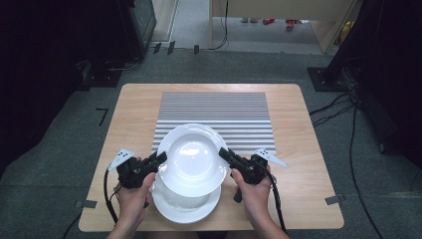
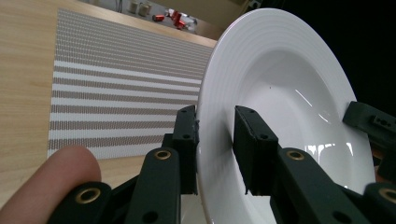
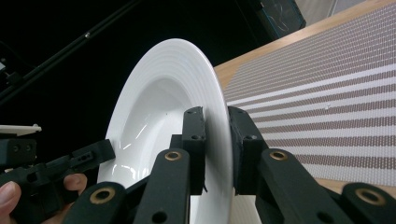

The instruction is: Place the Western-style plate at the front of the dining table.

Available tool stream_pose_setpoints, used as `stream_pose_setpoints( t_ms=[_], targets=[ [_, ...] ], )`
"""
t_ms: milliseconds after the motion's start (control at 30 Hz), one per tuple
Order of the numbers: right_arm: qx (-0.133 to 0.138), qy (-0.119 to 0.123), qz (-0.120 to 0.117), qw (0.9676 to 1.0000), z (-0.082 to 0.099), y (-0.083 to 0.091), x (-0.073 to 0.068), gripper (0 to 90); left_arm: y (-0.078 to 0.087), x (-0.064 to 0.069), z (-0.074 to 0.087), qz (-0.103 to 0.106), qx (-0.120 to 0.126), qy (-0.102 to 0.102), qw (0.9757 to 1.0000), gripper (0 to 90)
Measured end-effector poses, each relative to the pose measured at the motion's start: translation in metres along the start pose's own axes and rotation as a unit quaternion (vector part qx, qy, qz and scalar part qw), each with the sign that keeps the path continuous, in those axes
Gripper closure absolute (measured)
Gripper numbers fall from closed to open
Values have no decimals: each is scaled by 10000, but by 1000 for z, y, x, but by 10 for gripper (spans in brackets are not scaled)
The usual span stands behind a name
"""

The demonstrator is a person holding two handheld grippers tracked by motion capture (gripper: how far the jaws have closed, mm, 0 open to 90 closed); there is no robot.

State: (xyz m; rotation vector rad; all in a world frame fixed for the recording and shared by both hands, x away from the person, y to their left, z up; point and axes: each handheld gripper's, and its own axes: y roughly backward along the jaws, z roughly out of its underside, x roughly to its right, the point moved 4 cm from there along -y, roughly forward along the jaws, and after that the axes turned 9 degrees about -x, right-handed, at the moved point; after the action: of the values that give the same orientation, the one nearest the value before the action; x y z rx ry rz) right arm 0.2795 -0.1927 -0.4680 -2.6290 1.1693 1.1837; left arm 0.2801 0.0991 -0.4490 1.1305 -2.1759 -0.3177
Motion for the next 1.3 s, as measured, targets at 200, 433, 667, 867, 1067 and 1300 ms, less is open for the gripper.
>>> stream_pose_setpoints(
  t_ms=[200,433,667,867,1067,1300],
  targets=[
    [40,-74,2,10000,-10,-2,3,803,-7,0,-12,35,-19,-14,10000,716],
    [25,-30,15,10000,-27,-4,6,809,-18,-1,-25,124,-93,50,9999,715],
    [-24,-85,-61,9999,-45,-9,14,816,-30,-3,-39,226,-88,162,9996,722],
    [-48,-134,-9,9999,-56,-17,25,811,-44,-7,-48,260,-147,271,9992,729],
    [-148,-211,30,9997,-65,-29,36,811,-57,-16,-54,219,-199,348,9990,728],
    [-328,-274,18,9991,-74,-43,48,808,-70,-25,-65,186,-251,434,9986,734]
  ],
)
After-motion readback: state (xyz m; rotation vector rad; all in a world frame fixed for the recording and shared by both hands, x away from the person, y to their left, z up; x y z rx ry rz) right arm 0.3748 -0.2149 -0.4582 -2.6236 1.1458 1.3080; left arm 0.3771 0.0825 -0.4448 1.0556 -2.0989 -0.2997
